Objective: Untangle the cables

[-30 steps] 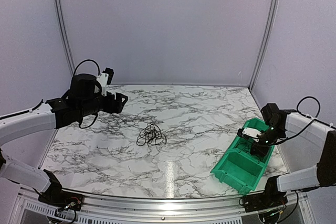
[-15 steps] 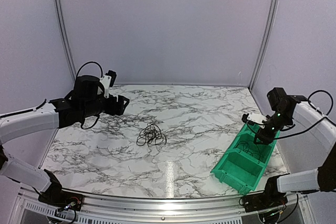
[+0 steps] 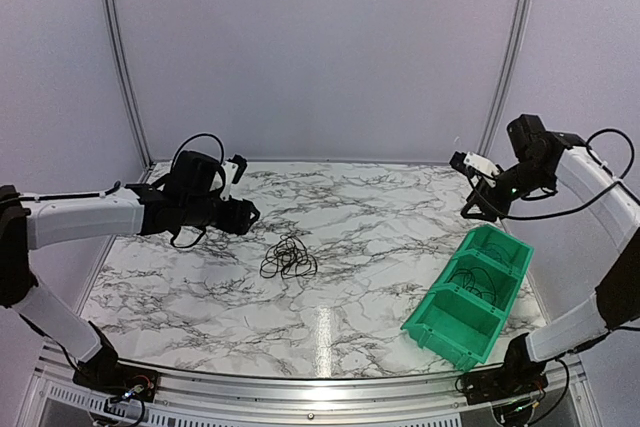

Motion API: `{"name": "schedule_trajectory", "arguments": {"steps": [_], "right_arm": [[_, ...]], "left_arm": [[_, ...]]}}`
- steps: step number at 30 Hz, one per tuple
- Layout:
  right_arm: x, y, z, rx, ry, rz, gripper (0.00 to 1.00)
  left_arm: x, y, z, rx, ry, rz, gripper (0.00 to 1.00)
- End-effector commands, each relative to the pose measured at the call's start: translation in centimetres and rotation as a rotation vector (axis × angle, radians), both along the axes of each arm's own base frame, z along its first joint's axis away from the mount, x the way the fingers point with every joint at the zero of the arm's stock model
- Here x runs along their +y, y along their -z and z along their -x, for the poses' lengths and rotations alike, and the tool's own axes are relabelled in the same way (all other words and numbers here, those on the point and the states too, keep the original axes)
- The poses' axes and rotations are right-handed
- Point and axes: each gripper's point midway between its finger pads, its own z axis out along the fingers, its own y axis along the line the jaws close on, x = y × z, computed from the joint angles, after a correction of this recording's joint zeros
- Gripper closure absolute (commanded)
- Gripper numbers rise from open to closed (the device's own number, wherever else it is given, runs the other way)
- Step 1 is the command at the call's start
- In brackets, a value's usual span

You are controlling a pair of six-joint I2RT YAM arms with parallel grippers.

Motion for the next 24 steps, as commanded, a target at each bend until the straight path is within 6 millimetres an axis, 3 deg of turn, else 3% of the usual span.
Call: {"name": "schedule_trajectory", "arguments": {"steps": [1, 8, 11, 15, 19, 24], "right_arm": [[5.9, -1.6, -4.0, -0.092, -0.083, -0.222, 0.55], [14.1, 1.8, -7.3, -0.07, -0.183, -0.286, 0.61], [18.0, 3.2, -7.0, 0.007, -0.241, -0.335, 0.63], [22.1, 4.7, -5.3, 0.043, -0.325, -0.349, 0.64], [23.9, 5.1, -4.3, 0.031, -0.353, -0.357, 0.63], [24.5, 5.9, -3.6, 0.057, -0.369, -0.346, 0.63]], "left_arm": [[-1.9, 2.0, 0.9, 0.123, 0.072, -0.023, 0.27], [-4.5, 5.9, 0.9, 0.304, 0.091, 0.043, 0.4], [-5.6, 7.3, 0.3, 0.363, 0.072, 0.069, 0.44], [-5.3, 9.5, -0.8, 0.381, 0.013, 0.031, 0.5], [-5.6, 10.8, -1.2, 0.39, 0.025, 0.009, 0.51], [-5.9, 11.5, -1.6, 0.392, 0.039, 0.001, 0.58]]}}
